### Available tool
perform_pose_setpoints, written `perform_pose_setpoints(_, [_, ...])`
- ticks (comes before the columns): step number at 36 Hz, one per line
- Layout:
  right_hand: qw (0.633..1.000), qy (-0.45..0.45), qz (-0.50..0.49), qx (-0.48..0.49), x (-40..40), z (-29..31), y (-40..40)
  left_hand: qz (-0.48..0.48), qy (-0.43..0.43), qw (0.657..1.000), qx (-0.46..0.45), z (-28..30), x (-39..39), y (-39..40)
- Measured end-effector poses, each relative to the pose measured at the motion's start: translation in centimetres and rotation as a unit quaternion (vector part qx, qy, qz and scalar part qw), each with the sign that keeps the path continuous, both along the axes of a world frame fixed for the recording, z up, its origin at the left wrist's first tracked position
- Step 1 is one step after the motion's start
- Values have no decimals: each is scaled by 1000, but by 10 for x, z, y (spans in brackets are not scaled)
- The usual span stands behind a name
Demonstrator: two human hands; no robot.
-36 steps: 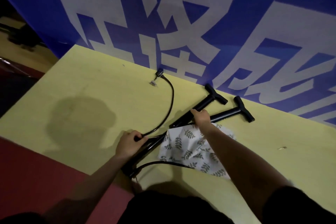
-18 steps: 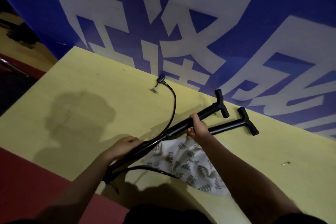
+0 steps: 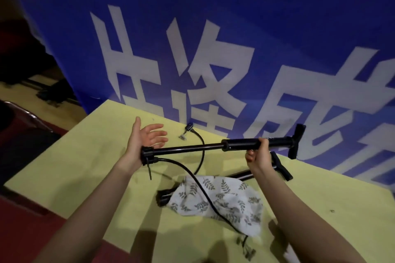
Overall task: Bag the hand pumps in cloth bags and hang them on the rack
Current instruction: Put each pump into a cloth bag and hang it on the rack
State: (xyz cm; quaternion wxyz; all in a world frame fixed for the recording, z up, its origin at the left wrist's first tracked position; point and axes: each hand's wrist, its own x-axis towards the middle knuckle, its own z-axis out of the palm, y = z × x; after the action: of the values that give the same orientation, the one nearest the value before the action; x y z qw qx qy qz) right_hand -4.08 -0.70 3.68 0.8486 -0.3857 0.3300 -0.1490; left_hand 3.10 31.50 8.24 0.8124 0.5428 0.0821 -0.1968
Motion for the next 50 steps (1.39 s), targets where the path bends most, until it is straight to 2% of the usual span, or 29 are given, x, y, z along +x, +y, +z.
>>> perform_pose_setpoints(5, [999,-17,-38,35,-4,20,-20,8,-49,998,-31,31,-8,-17])
perform_pose_setpoints(11, [991,-71,-86,77,-12,46,-17,83,-188,979,-9,63,-22,-39])
perform_pose_setpoints(16, [987,-115,-71,87,-17,58,-10,137,-226,964,21,90,-13,-45])
perform_pose_setpoints(21, [988,-132,-41,75,-33,66,-9,120,-279,949,86,110,-4,-38])
perform_pose_setpoints(28, [984,-171,-18,54,-49,75,2,52,-246,948,195,81,-10,-47])
perform_pose_setpoints(35, [989,-140,28,29,-48,69,12,52,-175,970,160,48,-33,-54])
perform_pose_setpoints(50, [988,-126,87,17,-42,72,64,62,-161,978,116,26,-58,-56])
